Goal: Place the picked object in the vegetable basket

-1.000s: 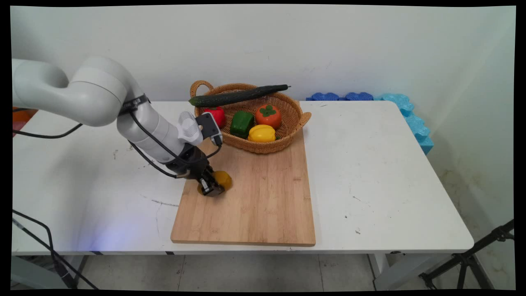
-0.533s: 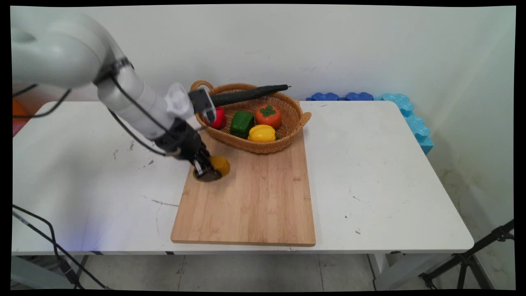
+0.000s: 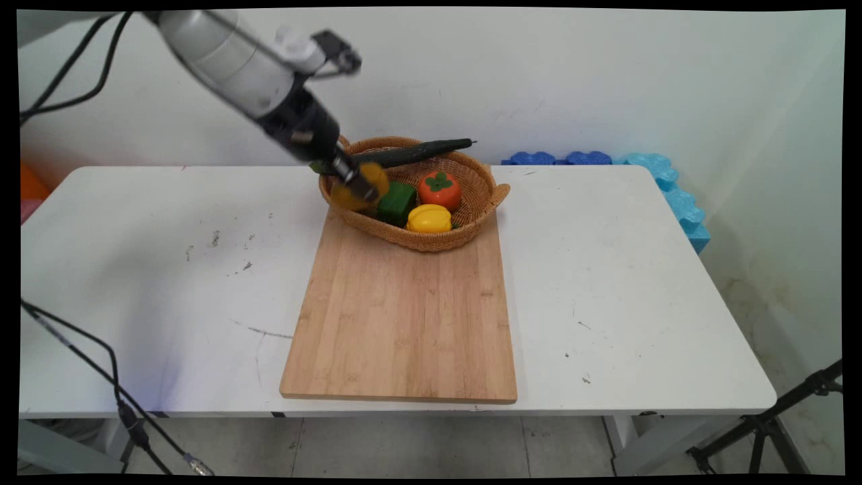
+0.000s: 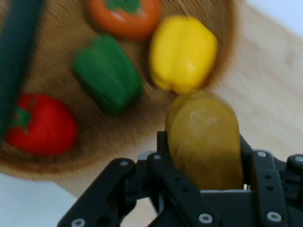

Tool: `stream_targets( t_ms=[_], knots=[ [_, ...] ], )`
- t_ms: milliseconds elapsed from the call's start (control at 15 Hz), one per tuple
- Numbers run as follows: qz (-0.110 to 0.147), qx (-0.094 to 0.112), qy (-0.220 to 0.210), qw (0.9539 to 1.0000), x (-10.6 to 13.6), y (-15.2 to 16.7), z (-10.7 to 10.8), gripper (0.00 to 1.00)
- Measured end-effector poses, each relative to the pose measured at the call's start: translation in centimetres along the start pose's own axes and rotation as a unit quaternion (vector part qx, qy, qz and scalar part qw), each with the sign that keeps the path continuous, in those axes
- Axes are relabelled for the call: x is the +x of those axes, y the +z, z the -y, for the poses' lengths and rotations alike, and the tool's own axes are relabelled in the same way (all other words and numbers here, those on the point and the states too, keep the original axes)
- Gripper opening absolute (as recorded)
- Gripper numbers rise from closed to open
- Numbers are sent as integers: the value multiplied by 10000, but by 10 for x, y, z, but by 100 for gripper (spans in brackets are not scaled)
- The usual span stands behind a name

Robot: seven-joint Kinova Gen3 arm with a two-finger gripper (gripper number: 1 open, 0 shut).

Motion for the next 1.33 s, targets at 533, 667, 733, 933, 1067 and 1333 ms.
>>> stream_targets(
  t_ms=[533, 667, 733, 933, 1067, 1333],
  knots=[
    [-143, 357, -882, 9954, 79, 45, 65, 0],
    [-118, 409, -979, 9943, 93, 63, 76, 0],
    [-99, 421, -1003, 9940, 98, 70, 80, 0],
    [-2, 429, -990, 9942, 109, 93, 90, 0],
    [69, 420, -930, 9948, 111, 104, 93, 0],
    [185, 384, -759, 9962, 113, 122, 95, 0]
  ],
)
